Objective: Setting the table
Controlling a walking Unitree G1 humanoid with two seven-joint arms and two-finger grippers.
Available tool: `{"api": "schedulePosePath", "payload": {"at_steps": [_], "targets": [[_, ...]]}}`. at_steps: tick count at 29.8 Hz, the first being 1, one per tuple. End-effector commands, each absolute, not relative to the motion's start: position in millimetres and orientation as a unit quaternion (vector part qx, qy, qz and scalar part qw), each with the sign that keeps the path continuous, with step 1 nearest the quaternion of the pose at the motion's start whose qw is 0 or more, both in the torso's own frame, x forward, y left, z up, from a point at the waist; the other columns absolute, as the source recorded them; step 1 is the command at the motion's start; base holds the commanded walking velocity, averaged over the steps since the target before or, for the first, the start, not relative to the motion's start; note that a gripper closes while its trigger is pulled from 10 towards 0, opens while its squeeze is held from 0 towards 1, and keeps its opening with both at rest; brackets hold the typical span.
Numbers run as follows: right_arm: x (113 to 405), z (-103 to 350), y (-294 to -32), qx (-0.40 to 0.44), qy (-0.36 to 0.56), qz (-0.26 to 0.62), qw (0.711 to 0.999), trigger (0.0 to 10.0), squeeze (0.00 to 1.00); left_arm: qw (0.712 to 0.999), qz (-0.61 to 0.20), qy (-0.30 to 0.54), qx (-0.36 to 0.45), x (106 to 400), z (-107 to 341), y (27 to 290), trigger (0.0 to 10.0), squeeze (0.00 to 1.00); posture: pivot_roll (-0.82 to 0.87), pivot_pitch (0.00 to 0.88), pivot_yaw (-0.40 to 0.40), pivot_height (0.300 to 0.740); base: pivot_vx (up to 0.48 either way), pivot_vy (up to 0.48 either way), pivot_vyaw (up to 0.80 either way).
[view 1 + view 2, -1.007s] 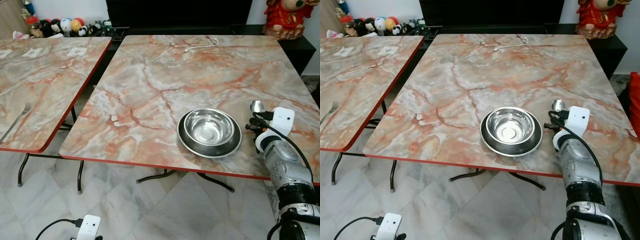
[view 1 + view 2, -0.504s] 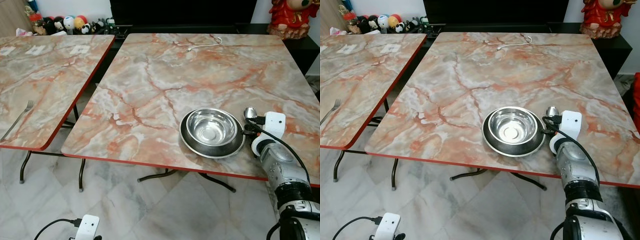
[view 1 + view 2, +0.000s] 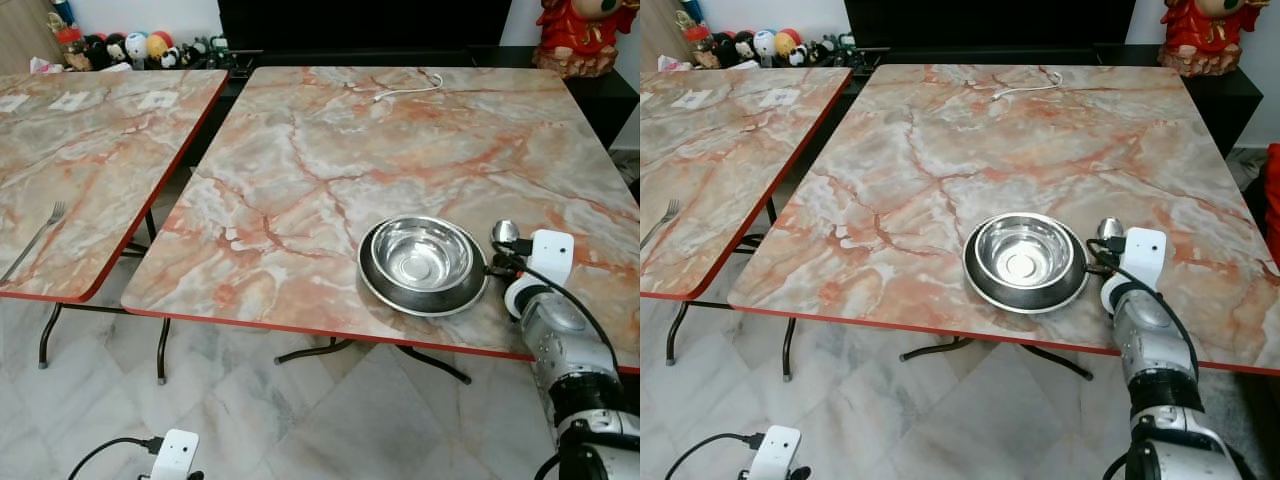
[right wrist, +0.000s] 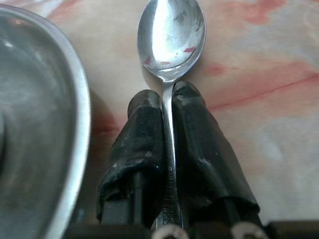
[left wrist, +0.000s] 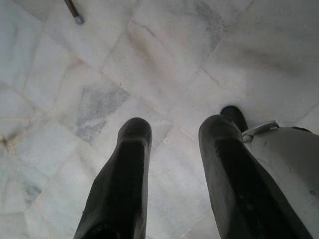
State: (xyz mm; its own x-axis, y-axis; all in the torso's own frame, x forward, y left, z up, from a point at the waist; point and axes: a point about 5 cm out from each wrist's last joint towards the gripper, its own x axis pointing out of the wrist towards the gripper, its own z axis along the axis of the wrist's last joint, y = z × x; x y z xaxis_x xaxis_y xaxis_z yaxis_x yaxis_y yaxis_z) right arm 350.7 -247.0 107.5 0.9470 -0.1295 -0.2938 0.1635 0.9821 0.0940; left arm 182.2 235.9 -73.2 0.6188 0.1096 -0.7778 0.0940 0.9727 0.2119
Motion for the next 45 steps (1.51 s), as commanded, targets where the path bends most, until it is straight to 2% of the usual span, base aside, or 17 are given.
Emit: {"api": "schedulePosePath", "payload": {"at_steps": [1, 28, 30, 31, 32, 36, 40, 45], "targets": [[349.6, 108.0, -244.7, 0.059, 0.142, -0.073, 0.985, 10.0, 0.00, 0.887, 0.009, 0.445, 0.121, 176.4, -74.1, 243.5, 10.0, 0.00, -0.09, 0.106, 0.093, 0.740, 0.000, 0.000, 0.00], [343.0, 99.5, -249.0, 0.052, 0.161, -0.093, 0.981, 10.0, 0.01, 0.887, 0.011, 0.447, 0.120, 176.2, -74.0, 244.5, 10.0, 0.00, -0.08, 0.113, 0.093, 0.740, 0.000, 0.000, 0.00], [342.8, 99.8, -249.6, 0.052, 0.160, -0.095, 0.981, 10.0, 0.27, 0.887, 0.011, 0.446, 0.120, 176.0, -74.0, 244.5, 10.0, 0.00, -0.08, 0.113, 0.094, 0.740, 0.000, 0.000, 0.00], [342.8, 99.8, -249.6, 0.052, 0.160, -0.095, 0.981, 10.0, 0.27, 0.887, 0.011, 0.446, 0.120, 176.0, -74.0, 244.5, 10.0, 0.00, -0.08, 0.113, 0.094, 0.740, 0.000, 0.000, 0.00], [342.8, 99.9, -249.8, 0.052, 0.160, -0.096, 0.981, 10.0, 0.34, 0.887, 0.011, 0.446, 0.120, 176.0, -74.0, 244.4, 10.0, 0.00, -0.08, 0.113, 0.093, 0.740, 0.000, 0.000, 0.00], [342.7, 100.1, -250.4, 0.052, 0.160, -0.097, 0.981, 10.0, 0.33, 0.887, 0.010, 0.446, 0.120, 175.6, -74.3, 243.9, 10.0, 0.00, -0.08, 0.112, 0.095, 0.740, 0.000, 0.000, 0.00], [342.9, 100.9, -251.0, 0.051, 0.159, -0.099, 0.981, 10.0, 0.28, 0.886, 0.010, 0.447, 0.120, 175.3, -74.7, 243.2, 10.0, 0.00, -0.08, 0.113, 0.094, 0.740, 0.000, 0.000, 0.00], [343.2, 101.9, -251.8, 0.051, 0.157, -0.100, 0.981, 10.0, 0.32, 0.886, 0.010, 0.447, 0.120, 175.4, -74.8, 242.9, 10.0, 0.00, -0.08, 0.112, 0.093, 0.740, 0.000, 0.000, 0.00]]}}
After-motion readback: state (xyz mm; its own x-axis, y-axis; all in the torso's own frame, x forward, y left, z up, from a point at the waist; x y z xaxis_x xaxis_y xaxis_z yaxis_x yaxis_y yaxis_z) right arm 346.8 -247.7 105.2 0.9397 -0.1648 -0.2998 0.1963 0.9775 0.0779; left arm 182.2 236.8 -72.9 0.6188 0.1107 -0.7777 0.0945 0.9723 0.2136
